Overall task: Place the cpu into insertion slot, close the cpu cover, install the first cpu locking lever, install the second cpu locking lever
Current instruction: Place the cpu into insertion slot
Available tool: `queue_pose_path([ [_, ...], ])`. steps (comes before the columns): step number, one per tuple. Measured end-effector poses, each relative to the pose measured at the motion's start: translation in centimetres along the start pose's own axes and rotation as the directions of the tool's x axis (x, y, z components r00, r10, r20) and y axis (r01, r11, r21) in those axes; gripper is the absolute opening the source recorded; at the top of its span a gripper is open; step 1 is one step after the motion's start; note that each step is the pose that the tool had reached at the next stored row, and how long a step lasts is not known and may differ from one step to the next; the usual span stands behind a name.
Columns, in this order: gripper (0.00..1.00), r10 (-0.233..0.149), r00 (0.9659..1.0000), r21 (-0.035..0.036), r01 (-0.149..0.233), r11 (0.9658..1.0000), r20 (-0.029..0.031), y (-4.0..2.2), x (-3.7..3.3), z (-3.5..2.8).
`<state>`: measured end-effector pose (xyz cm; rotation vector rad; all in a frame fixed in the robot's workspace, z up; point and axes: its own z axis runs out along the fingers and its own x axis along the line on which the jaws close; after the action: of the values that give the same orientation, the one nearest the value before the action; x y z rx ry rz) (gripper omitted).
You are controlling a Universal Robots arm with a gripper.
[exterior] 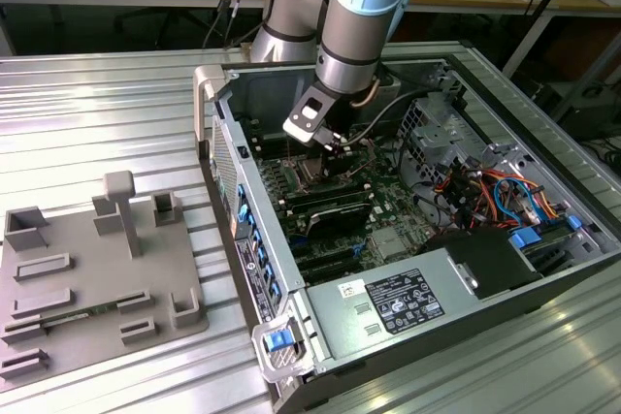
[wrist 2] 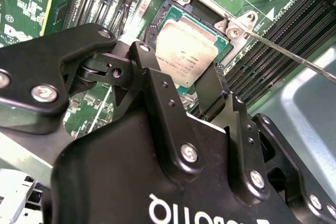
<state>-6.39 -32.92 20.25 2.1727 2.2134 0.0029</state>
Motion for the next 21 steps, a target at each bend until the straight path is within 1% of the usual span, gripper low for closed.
queue_pose_path([
  [21, 0.55, 0.005, 1.0000, 0.0018, -0.005, 1.0000, 0.0003, 0.00, -0.10, 0.20],
])
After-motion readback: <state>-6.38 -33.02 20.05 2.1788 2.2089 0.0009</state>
